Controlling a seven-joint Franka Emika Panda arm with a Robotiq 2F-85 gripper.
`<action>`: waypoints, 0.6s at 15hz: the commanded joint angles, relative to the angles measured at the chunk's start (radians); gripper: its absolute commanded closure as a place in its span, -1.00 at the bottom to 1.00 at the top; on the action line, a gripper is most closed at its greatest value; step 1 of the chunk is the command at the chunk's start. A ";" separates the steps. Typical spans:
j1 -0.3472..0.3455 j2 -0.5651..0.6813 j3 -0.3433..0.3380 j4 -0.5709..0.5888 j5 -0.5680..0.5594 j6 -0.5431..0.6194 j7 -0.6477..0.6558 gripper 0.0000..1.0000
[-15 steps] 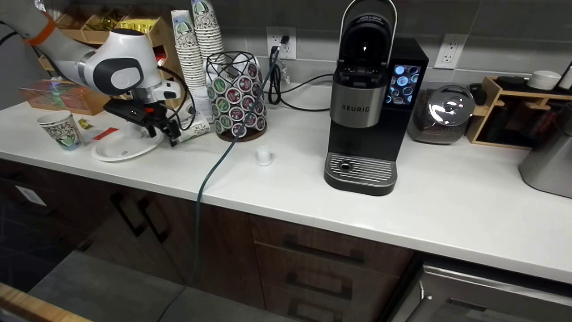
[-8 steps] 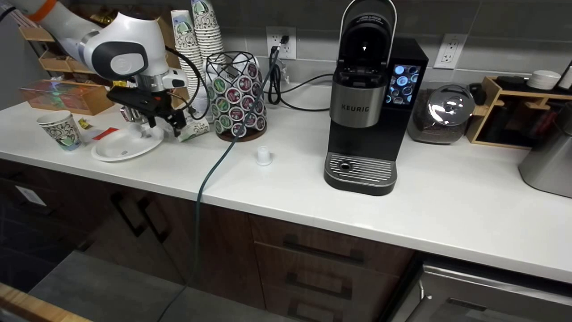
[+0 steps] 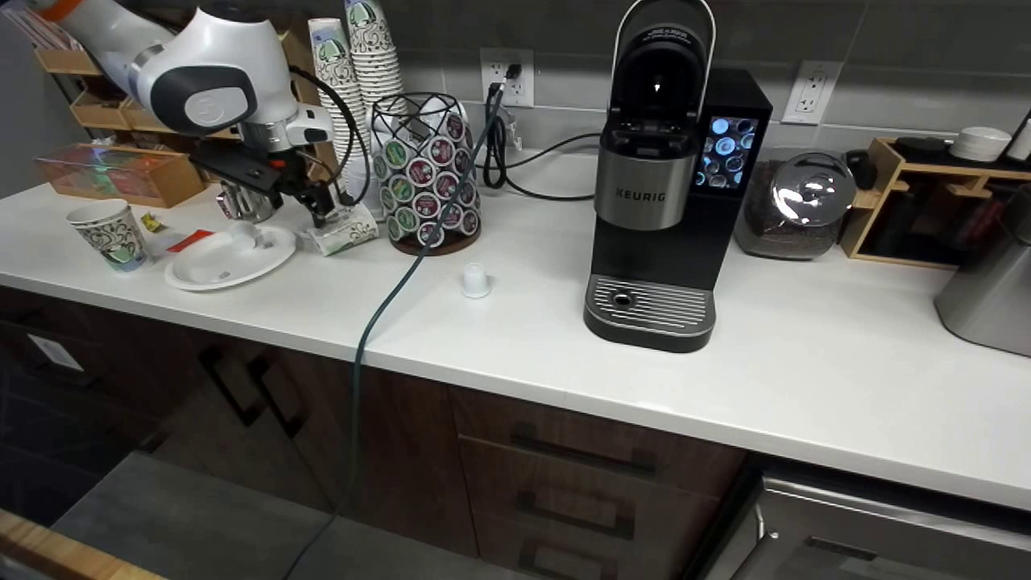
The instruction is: Pick up the coffee cup on the right and put it on the white plate.
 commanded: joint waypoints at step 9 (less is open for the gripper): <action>0.100 0.053 -0.088 0.003 -0.116 0.039 0.274 -1.00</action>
